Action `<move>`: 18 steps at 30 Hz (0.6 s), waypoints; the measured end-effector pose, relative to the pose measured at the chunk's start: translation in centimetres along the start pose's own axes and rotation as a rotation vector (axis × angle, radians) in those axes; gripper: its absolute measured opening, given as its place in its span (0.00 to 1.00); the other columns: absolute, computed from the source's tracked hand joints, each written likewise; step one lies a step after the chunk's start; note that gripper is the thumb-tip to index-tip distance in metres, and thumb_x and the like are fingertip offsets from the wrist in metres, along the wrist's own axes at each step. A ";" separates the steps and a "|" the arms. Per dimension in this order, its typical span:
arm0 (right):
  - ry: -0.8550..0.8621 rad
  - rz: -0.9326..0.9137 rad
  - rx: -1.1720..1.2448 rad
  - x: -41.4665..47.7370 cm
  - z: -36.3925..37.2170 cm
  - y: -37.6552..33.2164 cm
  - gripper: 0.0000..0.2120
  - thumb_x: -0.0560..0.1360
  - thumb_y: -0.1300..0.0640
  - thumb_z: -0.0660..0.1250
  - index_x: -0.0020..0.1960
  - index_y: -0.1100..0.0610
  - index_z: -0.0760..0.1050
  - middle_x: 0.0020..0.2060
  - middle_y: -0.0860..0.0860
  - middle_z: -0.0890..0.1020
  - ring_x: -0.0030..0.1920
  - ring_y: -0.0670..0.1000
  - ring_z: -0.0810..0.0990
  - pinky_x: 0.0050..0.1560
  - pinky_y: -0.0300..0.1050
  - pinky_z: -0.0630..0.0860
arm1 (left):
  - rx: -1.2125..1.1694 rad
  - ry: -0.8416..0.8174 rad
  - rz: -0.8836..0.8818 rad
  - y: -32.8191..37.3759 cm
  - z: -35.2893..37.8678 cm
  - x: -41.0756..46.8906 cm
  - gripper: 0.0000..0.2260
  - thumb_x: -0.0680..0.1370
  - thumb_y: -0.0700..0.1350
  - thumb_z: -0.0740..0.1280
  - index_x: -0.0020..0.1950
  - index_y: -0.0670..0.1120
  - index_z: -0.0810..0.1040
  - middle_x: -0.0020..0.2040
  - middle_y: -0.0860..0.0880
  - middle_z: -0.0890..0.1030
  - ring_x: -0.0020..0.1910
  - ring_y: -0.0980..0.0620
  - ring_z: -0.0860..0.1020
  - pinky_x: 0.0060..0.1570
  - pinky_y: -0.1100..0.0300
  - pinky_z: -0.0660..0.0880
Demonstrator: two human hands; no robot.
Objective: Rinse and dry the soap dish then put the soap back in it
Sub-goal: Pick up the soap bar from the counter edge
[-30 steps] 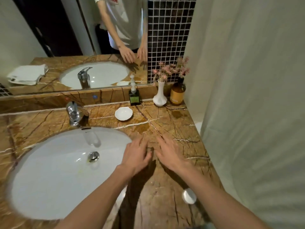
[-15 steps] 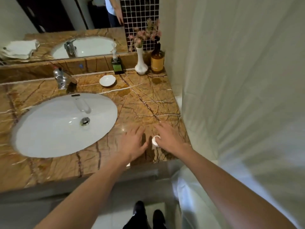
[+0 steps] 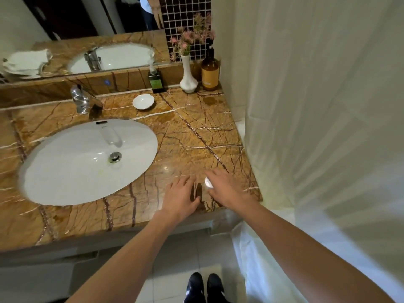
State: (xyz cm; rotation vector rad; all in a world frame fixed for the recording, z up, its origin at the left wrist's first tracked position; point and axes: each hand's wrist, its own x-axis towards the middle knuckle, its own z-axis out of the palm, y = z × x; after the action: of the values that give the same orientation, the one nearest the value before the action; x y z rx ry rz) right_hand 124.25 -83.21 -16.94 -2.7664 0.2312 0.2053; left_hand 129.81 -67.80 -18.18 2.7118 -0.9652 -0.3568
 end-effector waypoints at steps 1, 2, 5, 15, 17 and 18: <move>0.007 -0.001 -0.002 0.2 0.1 -0.1 0.33 0.74 0.58 0.71 0.75 0.53 0.60 0.67 0.56 0.74 0.67 0.57 0.71 0.64 0.53 0.73 | -0.004 0.005 0.000 -0.1 0.0 0.2 0.30 0.73 0.56 0.65 0.73 0.49 0.62 0.72 0.47 0.68 0.71 0.46 0.64 0.70 0.47 0.60; 0.014 -0.004 -0.008 0.4 0.3 -0.1 0.34 0.74 0.59 0.71 0.75 0.54 0.60 0.67 0.56 0.74 0.67 0.57 0.71 0.64 0.53 0.73 | -0.004 0.010 0.005 -0.1 0.0 0.3 0.30 0.73 0.56 0.65 0.72 0.49 0.62 0.72 0.47 0.68 0.71 0.46 0.64 0.70 0.47 0.60; 0.011 -0.008 -0.023 0.8 0.6 -0.1 0.33 0.74 0.59 0.71 0.75 0.54 0.61 0.66 0.57 0.74 0.66 0.57 0.71 0.63 0.52 0.73 | -0.019 0.014 0.015 0.0 0.2 0.8 0.30 0.73 0.55 0.66 0.72 0.48 0.63 0.72 0.48 0.68 0.70 0.46 0.65 0.70 0.47 0.62; 0.128 0.185 0.167 -0.5 -1.4 3.2 0.23 0.75 0.57 0.70 0.68 0.55 0.70 0.61 0.56 0.74 0.61 0.55 0.73 0.59 0.46 0.70 | -0.031 0.018 0.114 1.8 1.3 3.4 0.24 0.72 0.53 0.68 0.66 0.50 0.71 0.61 0.46 0.76 0.58 0.46 0.73 0.58 0.52 0.73; 0.145 0.220 0.179 -1.0 -1.9 4.1 0.24 0.76 0.57 0.68 0.71 0.53 0.69 0.59 0.56 0.74 0.60 0.55 0.72 0.59 0.46 0.71 | -0.050 0.009 0.126 2.5 1.7 3.9 0.24 0.72 0.52 0.70 0.66 0.49 0.72 0.59 0.46 0.76 0.57 0.46 0.73 0.56 0.53 0.73; 0.152 0.234 0.187 -1.2 -2.1 4.5 0.25 0.76 0.56 0.68 0.73 0.51 0.69 0.58 0.56 0.74 0.59 0.55 0.72 0.59 0.46 0.70 | -0.057 0.006 0.125 2.8 2.0 4.0 0.24 0.72 0.52 0.70 0.66 0.49 0.72 0.59 0.46 0.75 0.57 0.46 0.73 0.55 0.53 0.74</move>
State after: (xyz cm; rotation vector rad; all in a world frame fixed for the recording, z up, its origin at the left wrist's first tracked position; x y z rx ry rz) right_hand 122.45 -87.93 -16.29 -2.5666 0.5842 0.0285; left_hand 130.56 -72.82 -19.79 2.5849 -1.0997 -0.3460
